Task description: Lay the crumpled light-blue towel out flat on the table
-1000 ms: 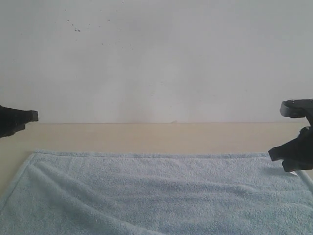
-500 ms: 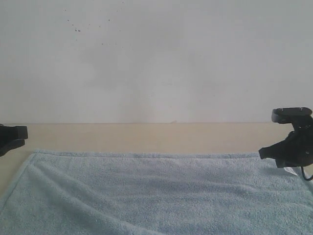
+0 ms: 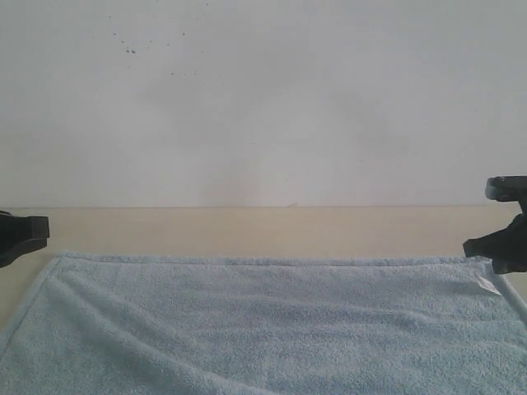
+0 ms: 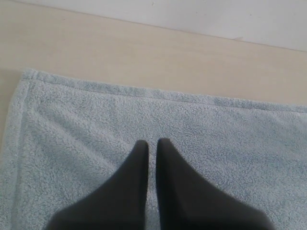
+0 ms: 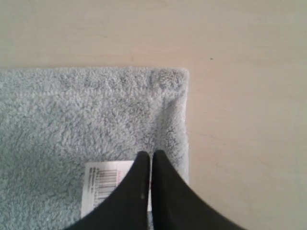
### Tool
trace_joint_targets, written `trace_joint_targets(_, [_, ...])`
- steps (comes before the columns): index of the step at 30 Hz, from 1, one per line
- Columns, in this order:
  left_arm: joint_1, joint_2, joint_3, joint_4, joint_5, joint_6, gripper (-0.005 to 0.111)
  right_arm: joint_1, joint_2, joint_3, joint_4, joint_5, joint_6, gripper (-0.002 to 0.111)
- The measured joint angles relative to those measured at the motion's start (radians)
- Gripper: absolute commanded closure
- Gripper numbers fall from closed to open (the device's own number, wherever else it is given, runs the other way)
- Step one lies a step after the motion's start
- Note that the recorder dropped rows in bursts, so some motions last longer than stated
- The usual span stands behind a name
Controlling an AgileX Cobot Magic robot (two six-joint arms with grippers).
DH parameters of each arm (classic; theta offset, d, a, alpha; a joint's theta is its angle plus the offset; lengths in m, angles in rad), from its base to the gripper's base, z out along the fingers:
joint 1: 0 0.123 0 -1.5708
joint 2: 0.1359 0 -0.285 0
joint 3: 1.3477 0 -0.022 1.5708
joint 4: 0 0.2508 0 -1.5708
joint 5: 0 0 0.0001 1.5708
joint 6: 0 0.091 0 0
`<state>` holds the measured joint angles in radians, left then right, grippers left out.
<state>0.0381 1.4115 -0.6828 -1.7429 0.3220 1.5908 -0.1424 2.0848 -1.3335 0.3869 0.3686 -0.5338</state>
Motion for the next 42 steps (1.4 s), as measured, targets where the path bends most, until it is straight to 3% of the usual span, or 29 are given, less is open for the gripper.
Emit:
trace_joint_targets(12, [0.000,0.000,0.000,0.000,0.032,0.007,0.101,0.000,0.037,-0.004,-0.023,-0.002,-0.002,0.107])
trace_joint_targets(24, [0.000,0.000,0.000,0.000,0.032,0.014,0.101,0.016,0.126,-0.132,-0.035,0.091,-0.005,0.107])
trace_joint_targets(32, [0.000,0.000,0.000,0.000,0.032,0.015,0.101,0.023,0.154,-0.160,-0.039,0.058,0.027,0.107])
trace_joint_targets(42, [0.000,0.000,0.001,0.000,0.036,0.016,0.101,-0.036,0.220,-0.274,-0.075,0.092,0.080,0.107])
